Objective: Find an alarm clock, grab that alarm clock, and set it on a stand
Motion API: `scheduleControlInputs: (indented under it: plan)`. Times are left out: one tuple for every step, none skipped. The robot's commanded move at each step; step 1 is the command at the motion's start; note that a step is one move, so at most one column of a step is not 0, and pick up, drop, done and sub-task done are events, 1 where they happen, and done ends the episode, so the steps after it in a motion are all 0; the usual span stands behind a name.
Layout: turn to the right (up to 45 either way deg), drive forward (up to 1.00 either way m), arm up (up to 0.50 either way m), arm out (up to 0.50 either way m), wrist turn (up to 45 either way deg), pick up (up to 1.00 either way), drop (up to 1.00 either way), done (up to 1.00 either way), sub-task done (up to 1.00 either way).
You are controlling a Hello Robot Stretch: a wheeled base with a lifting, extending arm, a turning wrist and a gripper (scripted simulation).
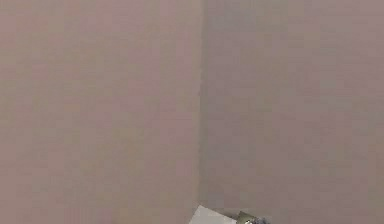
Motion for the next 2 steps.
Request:
scheduleControlInputs:
  plan:
    - [-33.0, 0.00, 0.00, 0.00, 0.0, 0.00, 0.00, 0.00, 0.00]
    - [0.0, 0.00, 0.00, 0.18, 0.0, 0.00, 0.00, 0.00, 0.00]
